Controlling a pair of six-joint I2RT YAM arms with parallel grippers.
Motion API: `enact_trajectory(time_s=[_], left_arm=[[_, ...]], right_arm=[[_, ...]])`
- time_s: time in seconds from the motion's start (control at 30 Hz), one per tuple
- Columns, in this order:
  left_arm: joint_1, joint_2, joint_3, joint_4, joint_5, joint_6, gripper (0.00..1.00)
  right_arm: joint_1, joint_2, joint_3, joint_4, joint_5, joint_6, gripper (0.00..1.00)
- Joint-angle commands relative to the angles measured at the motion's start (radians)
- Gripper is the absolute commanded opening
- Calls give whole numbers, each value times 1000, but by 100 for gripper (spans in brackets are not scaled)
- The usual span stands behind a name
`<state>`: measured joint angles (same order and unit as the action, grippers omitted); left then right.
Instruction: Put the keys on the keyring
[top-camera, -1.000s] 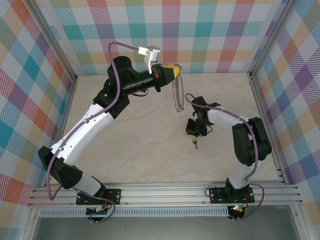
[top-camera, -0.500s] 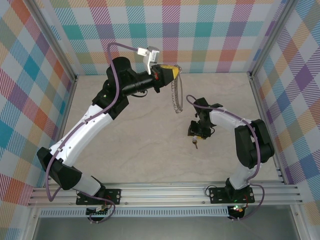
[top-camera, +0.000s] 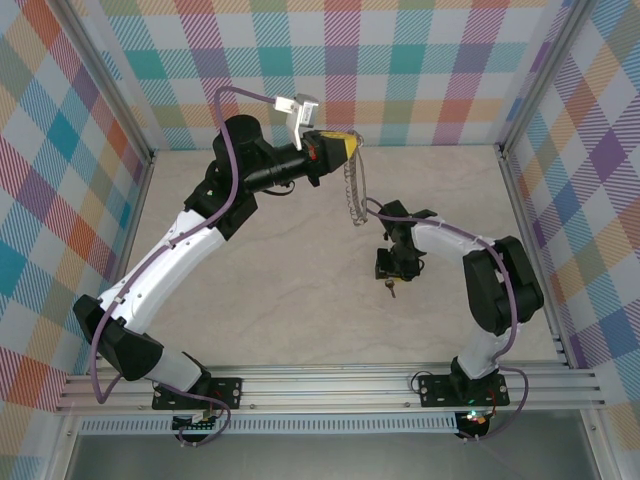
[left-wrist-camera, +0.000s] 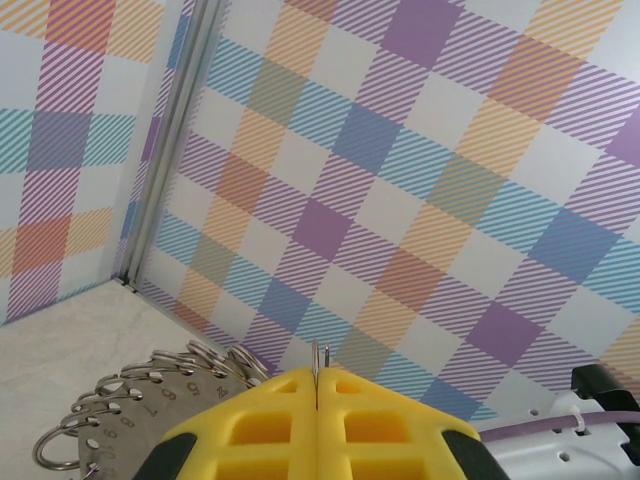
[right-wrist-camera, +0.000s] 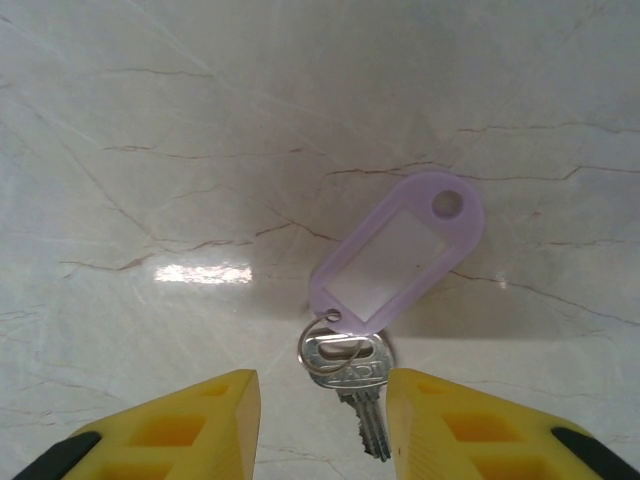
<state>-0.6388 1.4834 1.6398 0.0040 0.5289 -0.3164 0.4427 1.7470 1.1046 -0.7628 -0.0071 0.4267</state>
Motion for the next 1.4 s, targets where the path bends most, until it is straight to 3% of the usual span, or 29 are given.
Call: enact_trajectory(time_s=[0.0,0.37,0.77,1.03,1.37], left_arm=[[7,-29,0,66,-12,-9,0],[10,-10,8,73,-12,-9,0],[16,3,18,77,-6,-15,0],[18,10,20,83,-7,-22,0],[18,11,20,84,-11,-26,0]], right_arm=[[7,25,18,-26,16,-23,37],[10,68,43,-24,13,-33,32],[11,77,46,-29,12,-40,16],[10,71,61,-43,17,-56,0],[-3,6,72,-34,-49,-24,0]])
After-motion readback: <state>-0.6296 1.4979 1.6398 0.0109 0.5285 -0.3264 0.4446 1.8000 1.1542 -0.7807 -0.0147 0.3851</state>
